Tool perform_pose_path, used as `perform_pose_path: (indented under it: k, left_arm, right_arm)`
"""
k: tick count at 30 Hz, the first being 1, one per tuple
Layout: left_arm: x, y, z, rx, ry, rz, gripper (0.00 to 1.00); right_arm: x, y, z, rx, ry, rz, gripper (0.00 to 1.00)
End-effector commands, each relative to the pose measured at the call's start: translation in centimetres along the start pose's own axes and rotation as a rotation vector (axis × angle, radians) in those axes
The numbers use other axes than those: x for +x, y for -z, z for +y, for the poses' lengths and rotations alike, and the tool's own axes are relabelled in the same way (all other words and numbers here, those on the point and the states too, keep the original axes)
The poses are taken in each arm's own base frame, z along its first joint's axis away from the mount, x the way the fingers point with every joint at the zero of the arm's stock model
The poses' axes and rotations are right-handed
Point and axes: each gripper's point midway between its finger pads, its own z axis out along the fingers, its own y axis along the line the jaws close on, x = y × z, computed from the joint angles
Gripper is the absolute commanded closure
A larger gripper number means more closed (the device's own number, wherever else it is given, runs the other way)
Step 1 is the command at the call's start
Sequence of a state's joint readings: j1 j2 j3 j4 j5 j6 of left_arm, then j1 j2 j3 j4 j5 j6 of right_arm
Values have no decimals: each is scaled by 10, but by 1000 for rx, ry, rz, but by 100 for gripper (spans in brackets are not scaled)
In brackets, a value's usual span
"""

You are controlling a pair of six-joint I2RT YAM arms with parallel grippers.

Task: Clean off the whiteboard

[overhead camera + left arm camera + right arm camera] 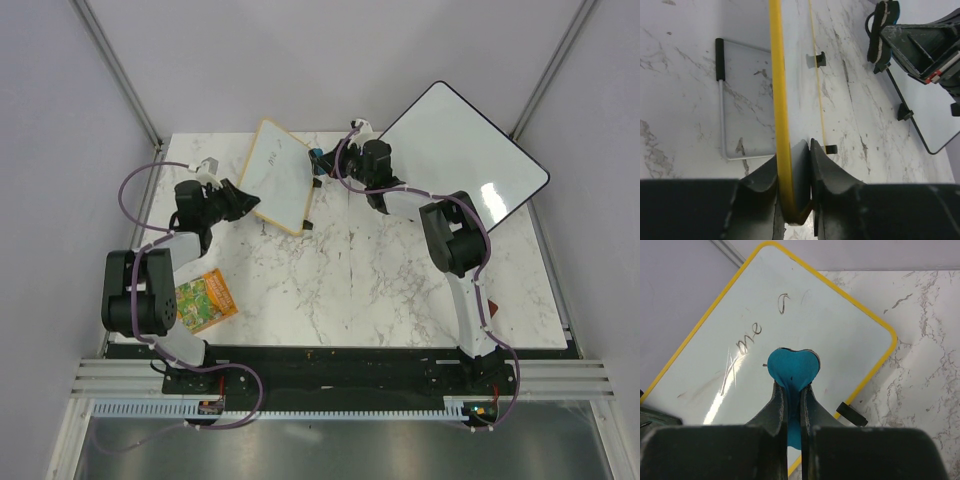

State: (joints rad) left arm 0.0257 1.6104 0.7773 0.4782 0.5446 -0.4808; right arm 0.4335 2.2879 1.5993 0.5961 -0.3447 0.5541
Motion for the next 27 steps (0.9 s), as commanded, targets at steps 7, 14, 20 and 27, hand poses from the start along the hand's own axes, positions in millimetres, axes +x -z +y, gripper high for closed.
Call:
perform_pose_path:
  k: [7,14,20,27]
  left_arm:
    - [-6,-11,-5,58,-65,33,98]
    - [-1,-12,-6,103,-115,157,98]
    - [-6,-9,-4,159,-182,242,98]
    - [19,2,-3,230,-217,365,98]
  right_arm:
    - [-34,6,26,-83,28,-73,100]
    - [-37,10,28,-102,31,-77,100]
    - [-39,11,32,-120,35,-73,100]
    - [-47,17,18,-18,79,-95,100]
